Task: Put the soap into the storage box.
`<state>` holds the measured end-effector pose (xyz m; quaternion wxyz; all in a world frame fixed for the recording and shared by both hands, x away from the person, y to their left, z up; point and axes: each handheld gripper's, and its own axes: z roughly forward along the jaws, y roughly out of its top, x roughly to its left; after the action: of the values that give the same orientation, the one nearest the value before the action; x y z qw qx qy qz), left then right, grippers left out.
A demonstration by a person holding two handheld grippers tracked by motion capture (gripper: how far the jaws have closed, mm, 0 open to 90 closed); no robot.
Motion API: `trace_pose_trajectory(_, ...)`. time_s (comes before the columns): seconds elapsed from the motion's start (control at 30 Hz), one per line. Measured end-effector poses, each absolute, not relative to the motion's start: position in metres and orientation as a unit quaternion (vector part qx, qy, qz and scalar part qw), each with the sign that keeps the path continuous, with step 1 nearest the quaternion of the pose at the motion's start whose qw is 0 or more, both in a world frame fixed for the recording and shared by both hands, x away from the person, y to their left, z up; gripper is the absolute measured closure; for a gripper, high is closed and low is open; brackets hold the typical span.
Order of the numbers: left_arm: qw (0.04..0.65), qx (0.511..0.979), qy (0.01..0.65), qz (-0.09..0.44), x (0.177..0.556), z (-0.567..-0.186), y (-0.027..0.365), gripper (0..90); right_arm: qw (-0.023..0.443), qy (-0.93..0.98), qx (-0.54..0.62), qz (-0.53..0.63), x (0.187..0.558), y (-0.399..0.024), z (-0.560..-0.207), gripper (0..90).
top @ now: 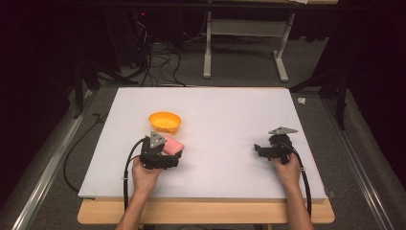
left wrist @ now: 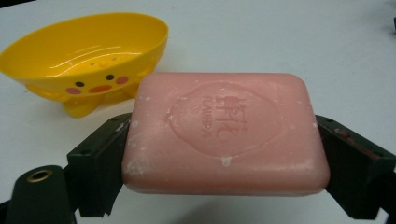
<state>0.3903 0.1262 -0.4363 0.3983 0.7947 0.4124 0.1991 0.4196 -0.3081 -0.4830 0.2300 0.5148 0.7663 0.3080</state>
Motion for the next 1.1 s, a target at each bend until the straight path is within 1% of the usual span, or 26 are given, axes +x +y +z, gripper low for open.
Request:
trace_pose_trajectory(0.6,0.407,0.773,0.438,0.213,0.391,-0.428,0.151,13.7,0.231,0.766,0.515,0.308,0.42,-0.308,-0.483,16.2)
trace_pose_trajectory(1.1,0.411,0.748,0.474,0.218,0.401,-0.418,0.168,13.6,0.23,0.765,0.516,0.308,0.42,-0.308,-0.483,16.2)
